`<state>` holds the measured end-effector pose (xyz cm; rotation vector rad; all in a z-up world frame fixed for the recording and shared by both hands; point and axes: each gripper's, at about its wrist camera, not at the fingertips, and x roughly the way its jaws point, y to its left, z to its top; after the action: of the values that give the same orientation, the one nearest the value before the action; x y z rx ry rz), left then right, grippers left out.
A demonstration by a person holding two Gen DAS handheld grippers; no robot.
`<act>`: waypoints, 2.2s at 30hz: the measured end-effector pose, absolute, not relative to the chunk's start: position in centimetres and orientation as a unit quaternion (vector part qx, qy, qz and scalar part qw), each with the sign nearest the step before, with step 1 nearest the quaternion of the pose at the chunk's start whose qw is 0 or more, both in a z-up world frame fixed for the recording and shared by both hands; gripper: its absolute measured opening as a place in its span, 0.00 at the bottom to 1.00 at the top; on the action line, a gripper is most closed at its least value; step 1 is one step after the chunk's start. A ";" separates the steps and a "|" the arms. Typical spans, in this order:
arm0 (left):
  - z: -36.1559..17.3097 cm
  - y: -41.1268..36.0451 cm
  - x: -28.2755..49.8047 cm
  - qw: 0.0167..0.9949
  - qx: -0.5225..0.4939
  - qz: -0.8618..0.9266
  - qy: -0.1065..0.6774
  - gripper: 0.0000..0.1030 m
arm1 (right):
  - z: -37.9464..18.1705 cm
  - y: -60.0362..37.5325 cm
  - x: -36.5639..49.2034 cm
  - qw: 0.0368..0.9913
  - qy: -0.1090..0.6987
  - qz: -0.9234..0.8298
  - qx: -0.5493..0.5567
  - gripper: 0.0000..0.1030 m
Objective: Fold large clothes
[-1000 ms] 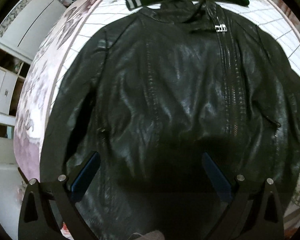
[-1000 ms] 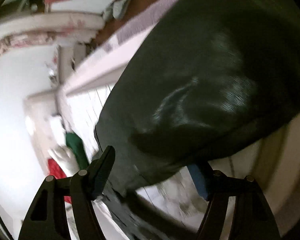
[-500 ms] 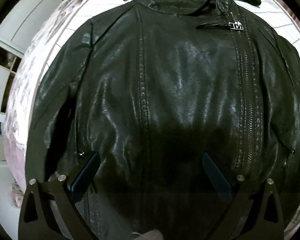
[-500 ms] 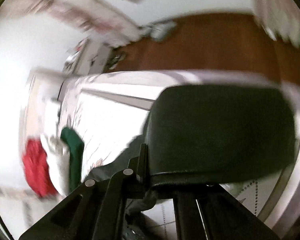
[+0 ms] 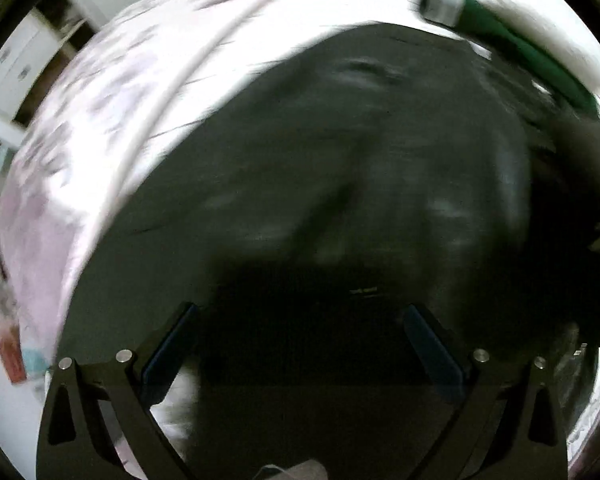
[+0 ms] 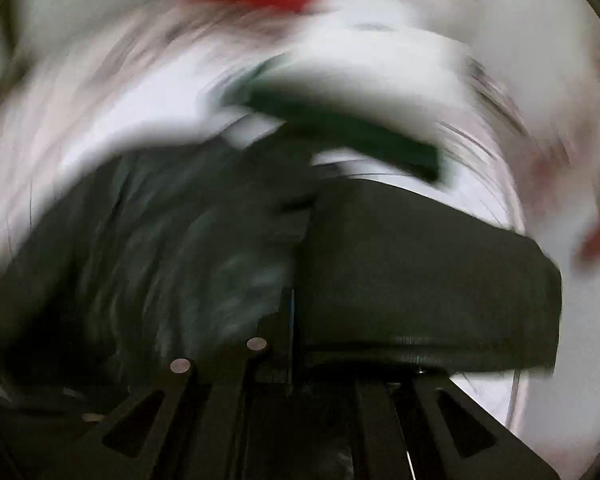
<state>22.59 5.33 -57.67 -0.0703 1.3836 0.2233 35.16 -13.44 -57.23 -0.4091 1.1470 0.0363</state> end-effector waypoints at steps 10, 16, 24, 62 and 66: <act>-56.4 20.8 13.6 0.712 -0.129 0.194 0.662 1.00 | -58.0 -8.7 30.2 0.766 0.631 0.085 -0.093 0.65; -58.7 26.7 7.2 0.651 -0.253 0.248 0.671 1.00 | -55.7 -15.7 32.9 0.795 0.597 0.000 0.105 0.72; -60.7 29.4 3.4 0.622 -0.341 0.273 0.650 1.00 | -59.5 -13.6 38.8 0.760 0.611 0.044 0.215 0.56; -64.8 28.2 0.6 0.537 -0.688 0.197 0.446 0.58 | -58.2 -2.4 28.9 0.715 0.682 0.140 0.071 0.65; -65.4 29.1 2.2 0.536 -0.693 0.247 0.415 0.58 | -58.6 -3.0 28.6 0.714 0.685 0.132 0.064 0.65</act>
<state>2.22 29.11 -65.37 -1.6503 0.9883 0.5872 28.61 -3.01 -58.59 0.1413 1.5182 0.2927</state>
